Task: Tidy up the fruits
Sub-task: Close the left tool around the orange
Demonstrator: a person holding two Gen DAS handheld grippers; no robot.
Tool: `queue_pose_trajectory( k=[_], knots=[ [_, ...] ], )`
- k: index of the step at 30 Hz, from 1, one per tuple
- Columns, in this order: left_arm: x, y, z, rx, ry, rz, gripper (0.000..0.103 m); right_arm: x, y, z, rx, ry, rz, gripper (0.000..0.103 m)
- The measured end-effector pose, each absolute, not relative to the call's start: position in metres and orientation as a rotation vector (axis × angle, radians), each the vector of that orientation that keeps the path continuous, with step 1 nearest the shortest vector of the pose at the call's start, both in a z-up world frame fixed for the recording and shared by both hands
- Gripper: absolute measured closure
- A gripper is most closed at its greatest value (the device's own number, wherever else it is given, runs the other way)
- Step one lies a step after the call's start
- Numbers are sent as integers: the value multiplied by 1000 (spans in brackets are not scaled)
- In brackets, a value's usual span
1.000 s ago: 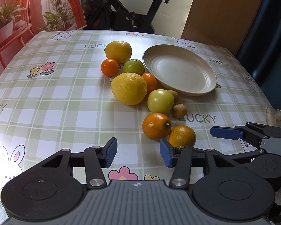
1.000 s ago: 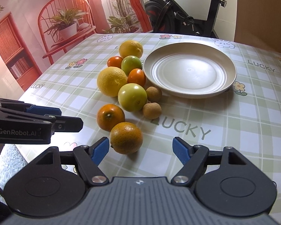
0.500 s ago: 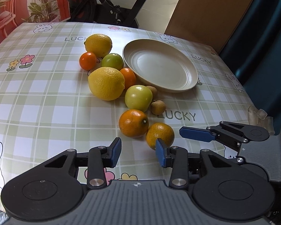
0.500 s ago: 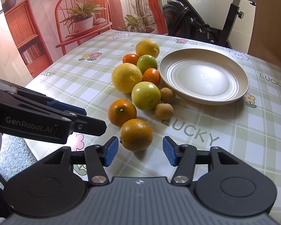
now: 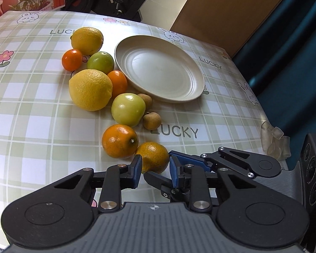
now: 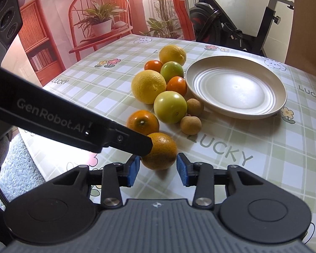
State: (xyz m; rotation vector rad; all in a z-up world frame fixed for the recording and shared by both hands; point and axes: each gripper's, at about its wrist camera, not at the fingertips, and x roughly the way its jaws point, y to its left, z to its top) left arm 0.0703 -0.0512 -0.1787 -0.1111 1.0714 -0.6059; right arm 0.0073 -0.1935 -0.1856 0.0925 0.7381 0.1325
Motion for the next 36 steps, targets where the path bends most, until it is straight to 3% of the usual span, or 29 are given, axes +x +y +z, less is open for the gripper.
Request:
queue_pose_trajectory(
  k=[36],
  knots=[
    [73, -69, -193, 1, 942, -583, 60, 21, -212, -199, 265, 720, 124, 59]
  ],
)
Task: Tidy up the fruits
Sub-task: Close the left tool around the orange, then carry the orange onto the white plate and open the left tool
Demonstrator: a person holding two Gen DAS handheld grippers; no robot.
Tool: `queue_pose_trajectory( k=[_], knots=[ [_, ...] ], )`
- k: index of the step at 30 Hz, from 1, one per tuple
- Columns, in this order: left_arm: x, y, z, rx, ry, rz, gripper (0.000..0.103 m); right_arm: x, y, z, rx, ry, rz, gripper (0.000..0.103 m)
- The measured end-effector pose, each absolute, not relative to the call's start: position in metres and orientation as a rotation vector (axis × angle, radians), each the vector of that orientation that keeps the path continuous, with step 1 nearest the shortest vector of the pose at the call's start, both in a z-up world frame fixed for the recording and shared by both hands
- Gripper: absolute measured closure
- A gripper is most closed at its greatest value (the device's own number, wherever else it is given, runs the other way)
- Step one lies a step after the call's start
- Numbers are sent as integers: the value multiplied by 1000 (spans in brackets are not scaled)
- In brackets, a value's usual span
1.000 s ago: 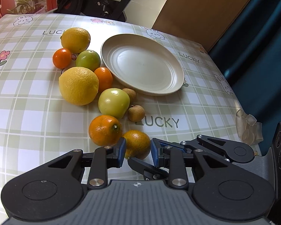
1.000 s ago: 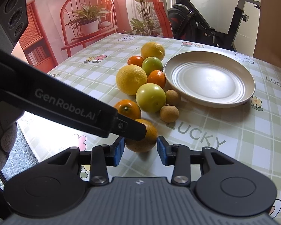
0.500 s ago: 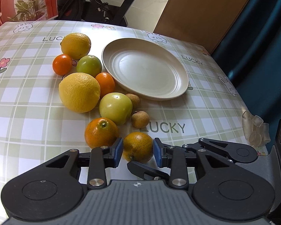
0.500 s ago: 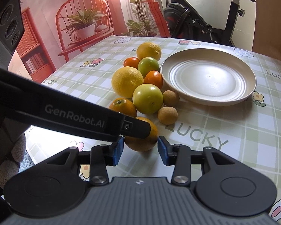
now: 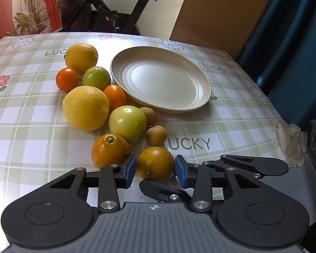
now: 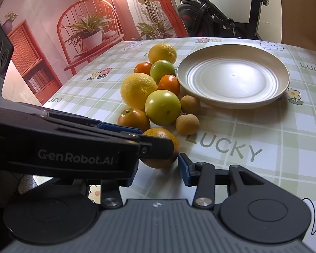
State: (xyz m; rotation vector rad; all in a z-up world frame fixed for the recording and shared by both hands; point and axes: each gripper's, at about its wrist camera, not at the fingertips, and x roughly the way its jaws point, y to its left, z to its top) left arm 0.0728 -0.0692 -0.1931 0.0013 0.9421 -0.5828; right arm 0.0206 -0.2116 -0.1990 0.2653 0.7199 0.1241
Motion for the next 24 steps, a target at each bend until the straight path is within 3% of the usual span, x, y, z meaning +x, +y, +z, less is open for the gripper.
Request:
queue_pose_trajectory(
  k=[24],
  knots=[
    [101, -99, -150, 15, 810, -644, 61, 24, -237, -163, 254, 602, 32, 59]
  ],
)
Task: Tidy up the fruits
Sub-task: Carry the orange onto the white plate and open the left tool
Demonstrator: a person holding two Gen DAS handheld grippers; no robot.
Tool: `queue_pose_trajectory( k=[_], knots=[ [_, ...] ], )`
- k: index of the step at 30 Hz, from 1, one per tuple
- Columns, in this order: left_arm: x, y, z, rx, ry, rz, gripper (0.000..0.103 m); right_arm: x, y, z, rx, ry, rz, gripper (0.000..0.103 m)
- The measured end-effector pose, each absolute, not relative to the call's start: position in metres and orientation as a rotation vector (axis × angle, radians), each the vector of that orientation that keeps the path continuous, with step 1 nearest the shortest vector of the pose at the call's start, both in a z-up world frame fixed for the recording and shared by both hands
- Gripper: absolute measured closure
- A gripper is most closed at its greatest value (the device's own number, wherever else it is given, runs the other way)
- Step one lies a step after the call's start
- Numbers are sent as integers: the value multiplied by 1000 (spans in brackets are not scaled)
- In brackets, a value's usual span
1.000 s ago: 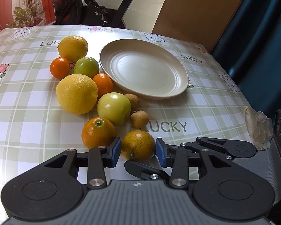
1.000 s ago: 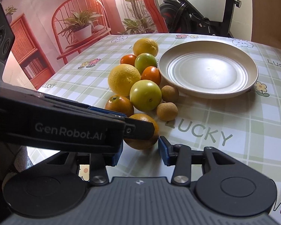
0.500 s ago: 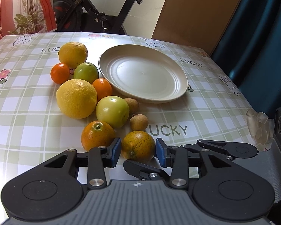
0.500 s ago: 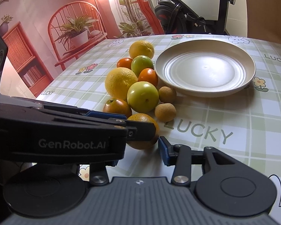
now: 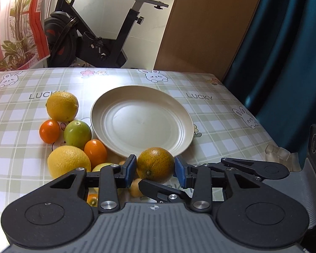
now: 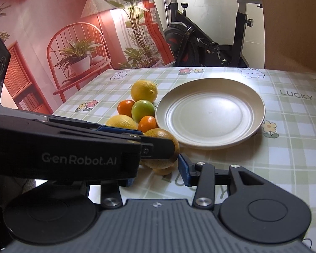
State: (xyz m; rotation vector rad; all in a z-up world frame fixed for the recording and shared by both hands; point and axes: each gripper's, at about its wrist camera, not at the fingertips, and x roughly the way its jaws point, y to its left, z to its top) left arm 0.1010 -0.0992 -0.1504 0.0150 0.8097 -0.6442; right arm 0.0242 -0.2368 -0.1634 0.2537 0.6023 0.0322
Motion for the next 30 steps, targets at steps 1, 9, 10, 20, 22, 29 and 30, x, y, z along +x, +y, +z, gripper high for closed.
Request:
queue_pose_trajectory(
  k=[1, 9, 10, 20, 22, 29, 30],
  knots=[
    [106, -101, -147, 13, 800, -645, 61, 29, -240, -159, 247, 597, 32, 59],
    [159, -110, -144, 8, 845, -631, 61, 77, -257, -144, 193, 593, 42, 59],
    [169, -110, -146, 6, 858, -628, 61, 85, -260, -146, 195, 603, 48, 59],
    [211, -110, -162, 24, 922, -561, 61, 141, -278, -166, 252, 658, 87, 59],
    [218, -109, -163, 27, 923, -554, 60, 148, -278, -168, 242, 667, 94, 59],
    [226, -114, -164, 36, 919, -532, 60, 162, -283, -171, 236, 671, 96, 59],
    [227, -114, -165, 36, 918, -528, 60, 164, -283, -172, 238, 671, 92, 59]
  ],
)
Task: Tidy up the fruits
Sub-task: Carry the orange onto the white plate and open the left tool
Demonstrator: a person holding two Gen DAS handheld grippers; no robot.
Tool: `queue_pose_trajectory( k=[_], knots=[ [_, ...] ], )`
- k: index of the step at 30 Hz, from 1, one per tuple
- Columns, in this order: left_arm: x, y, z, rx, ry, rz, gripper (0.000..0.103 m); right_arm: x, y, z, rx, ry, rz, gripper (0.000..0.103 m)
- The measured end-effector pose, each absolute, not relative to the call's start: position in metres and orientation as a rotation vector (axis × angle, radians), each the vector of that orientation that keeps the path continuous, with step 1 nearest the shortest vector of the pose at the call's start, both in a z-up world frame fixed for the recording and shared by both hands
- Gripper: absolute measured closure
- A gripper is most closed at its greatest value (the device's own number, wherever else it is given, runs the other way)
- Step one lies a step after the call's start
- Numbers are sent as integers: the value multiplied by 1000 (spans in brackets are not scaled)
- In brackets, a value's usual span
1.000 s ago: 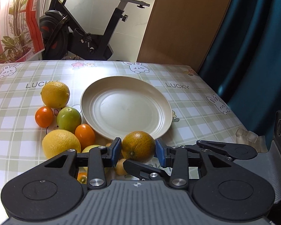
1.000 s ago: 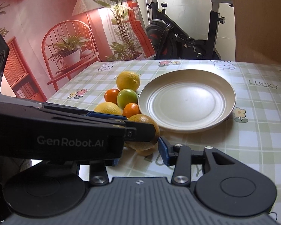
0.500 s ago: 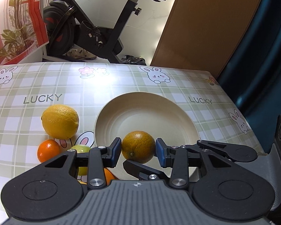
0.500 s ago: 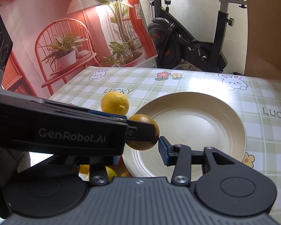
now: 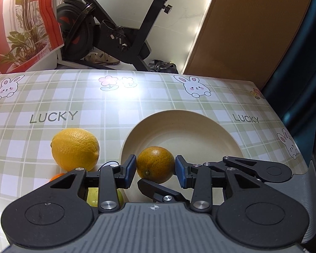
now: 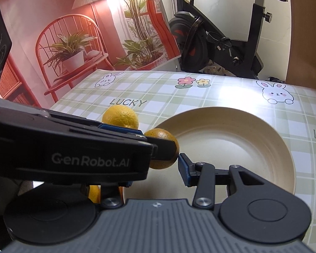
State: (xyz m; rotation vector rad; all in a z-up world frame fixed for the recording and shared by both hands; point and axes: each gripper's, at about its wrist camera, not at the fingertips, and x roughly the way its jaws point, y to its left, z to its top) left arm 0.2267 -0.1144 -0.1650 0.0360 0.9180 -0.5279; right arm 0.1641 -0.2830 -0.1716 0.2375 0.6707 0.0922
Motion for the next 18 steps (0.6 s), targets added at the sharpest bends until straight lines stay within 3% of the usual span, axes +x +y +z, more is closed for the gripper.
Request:
queue_pose_trajectory(
  k=[18],
  knots=[
    [239, -114, -173, 30, 917, -494, 60, 181, -284, -179, 250, 674, 68, 59]
  ],
)
